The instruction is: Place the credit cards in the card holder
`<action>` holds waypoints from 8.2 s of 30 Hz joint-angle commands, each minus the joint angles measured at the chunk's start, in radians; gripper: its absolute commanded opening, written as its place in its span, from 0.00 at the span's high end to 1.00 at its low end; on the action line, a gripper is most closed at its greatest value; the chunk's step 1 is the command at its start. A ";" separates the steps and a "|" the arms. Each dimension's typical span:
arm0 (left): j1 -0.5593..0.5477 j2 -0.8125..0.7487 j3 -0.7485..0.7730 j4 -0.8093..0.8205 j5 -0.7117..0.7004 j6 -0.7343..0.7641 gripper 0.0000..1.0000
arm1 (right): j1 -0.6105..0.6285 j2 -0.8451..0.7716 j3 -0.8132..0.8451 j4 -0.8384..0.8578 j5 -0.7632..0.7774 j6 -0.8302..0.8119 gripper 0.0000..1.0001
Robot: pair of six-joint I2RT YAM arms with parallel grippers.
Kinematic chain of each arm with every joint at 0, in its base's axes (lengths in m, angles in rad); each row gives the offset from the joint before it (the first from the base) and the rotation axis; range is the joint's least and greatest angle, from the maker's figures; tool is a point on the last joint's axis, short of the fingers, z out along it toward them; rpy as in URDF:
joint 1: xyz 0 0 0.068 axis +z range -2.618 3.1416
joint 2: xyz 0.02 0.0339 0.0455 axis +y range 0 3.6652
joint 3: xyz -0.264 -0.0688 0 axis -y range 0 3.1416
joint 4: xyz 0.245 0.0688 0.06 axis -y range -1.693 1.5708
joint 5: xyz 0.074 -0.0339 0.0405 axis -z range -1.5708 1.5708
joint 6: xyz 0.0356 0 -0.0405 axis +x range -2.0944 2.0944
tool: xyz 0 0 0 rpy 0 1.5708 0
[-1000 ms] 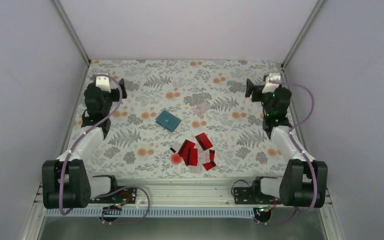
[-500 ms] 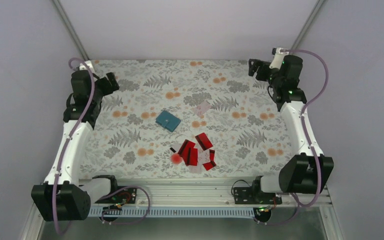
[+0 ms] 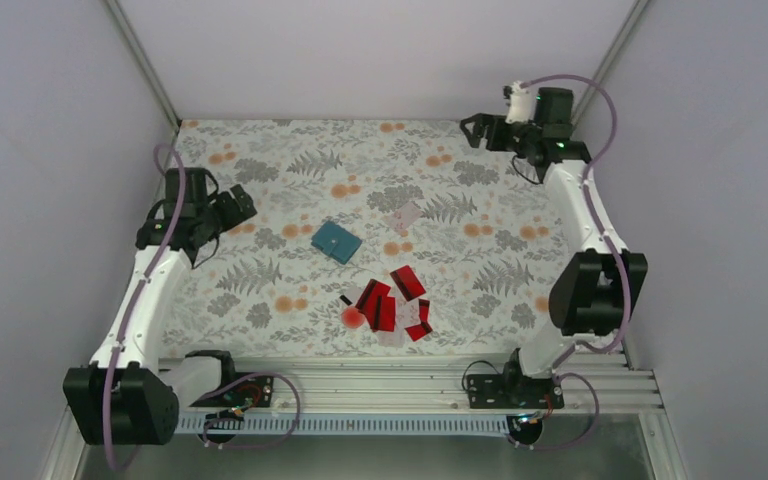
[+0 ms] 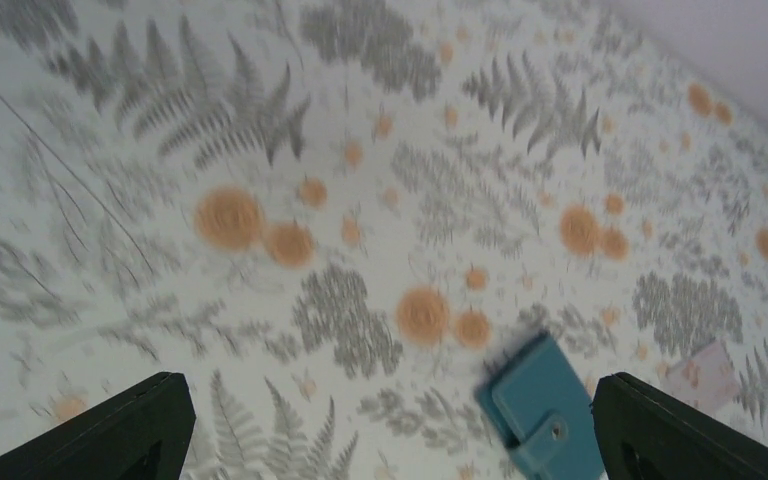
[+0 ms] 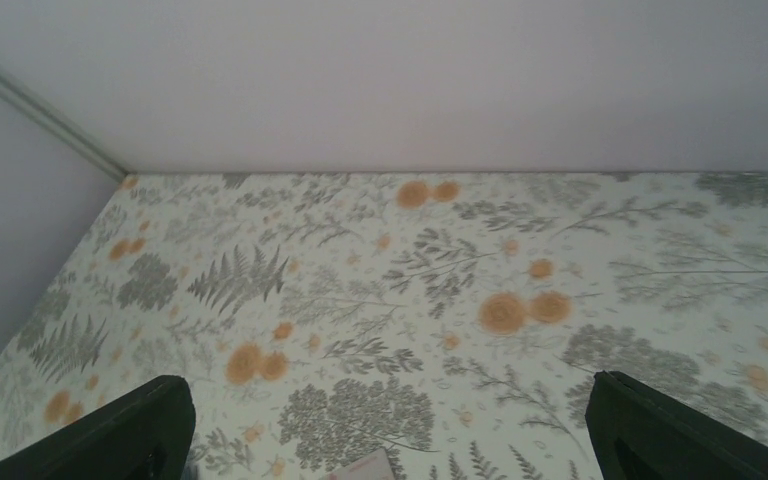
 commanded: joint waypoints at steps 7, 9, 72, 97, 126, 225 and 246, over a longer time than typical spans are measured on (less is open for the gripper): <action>-0.238 0.181 -0.023 0.001 0.013 -0.304 0.04 | 0.305 0.183 0.135 -0.160 0.165 -0.166 0.07; -0.282 0.230 -0.015 0.033 0.028 -0.348 0.04 | 0.348 0.217 0.143 -0.170 0.188 -0.176 0.08; -0.566 0.666 0.333 -0.157 -0.325 -0.230 0.24 | 0.690 0.064 -0.139 -0.084 0.455 0.080 0.56; -0.650 0.901 0.488 -0.199 -0.346 -0.239 0.45 | 0.630 -0.235 -0.288 -0.083 0.678 0.298 0.01; -0.642 0.911 0.364 -0.135 -0.291 -0.189 0.64 | 0.629 -0.168 -0.266 -0.115 0.623 0.327 0.01; -0.551 0.510 0.208 0.171 0.114 -0.097 0.98 | 0.613 0.361 -0.052 -0.244 0.220 0.342 0.49; -0.545 0.541 0.228 0.072 -0.017 -0.141 0.98 | 0.612 0.305 -0.095 -0.250 0.281 0.331 0.71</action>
